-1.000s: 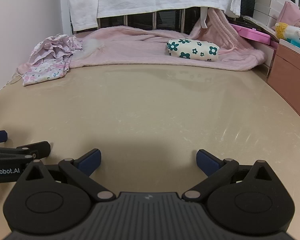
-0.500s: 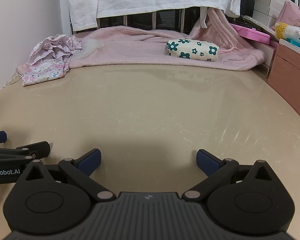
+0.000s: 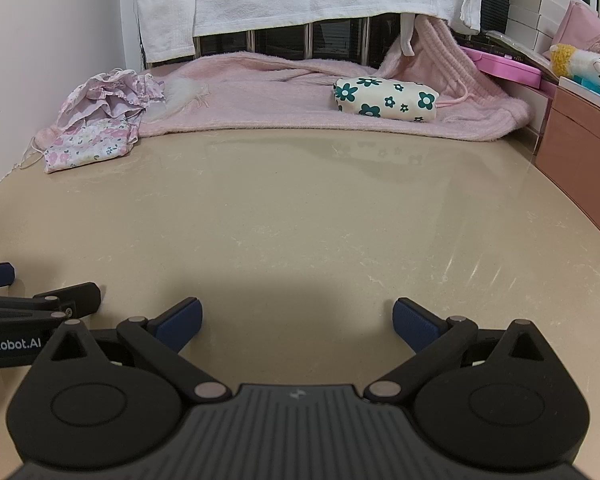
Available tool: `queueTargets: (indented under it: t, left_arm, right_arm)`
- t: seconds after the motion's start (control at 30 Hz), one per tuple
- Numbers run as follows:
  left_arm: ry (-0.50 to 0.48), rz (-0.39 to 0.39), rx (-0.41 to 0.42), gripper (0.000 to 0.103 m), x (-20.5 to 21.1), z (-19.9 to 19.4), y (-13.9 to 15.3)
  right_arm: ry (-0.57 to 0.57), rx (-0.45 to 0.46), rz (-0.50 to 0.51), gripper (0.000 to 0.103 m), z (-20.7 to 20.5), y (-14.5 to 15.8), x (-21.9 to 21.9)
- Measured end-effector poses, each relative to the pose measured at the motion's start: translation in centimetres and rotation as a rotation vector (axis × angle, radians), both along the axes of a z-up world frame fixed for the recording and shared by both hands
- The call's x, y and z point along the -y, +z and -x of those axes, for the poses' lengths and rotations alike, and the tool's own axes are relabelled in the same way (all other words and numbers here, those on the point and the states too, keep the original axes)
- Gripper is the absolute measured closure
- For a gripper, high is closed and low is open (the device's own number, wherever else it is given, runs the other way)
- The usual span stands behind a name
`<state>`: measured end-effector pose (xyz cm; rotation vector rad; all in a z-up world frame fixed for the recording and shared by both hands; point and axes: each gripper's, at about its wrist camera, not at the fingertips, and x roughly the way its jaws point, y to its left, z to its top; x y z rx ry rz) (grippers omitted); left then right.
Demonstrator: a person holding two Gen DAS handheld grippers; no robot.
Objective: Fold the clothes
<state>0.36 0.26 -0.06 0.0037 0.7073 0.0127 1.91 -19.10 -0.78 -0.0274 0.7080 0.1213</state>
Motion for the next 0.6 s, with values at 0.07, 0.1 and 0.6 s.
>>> queueTargets:
  t: [0.07, 0.1, 0.6]
  left_arm:
    - [0.001, 0.0, 0.0, 0.0, 0.0, -0.01, 0.0]
    - [0.001, 0.0, 0.0, 0.0, 0.01, -0.02, 0.0]
    - [0.001, 0.0, 0.0, 0.0, -0.01, -0.04, 0.02]
  right_arm:
    - [0.002, 0.0, -0.002, 0.001, 0.0, 0.0, 0.03]
    - [0.004, 0.0, -0.003, 0.001, 0.01, 0.0, 0.04]
    - [0.004, 0.0, -0.002, 0.001, 0.0, -0.05, 0.01]
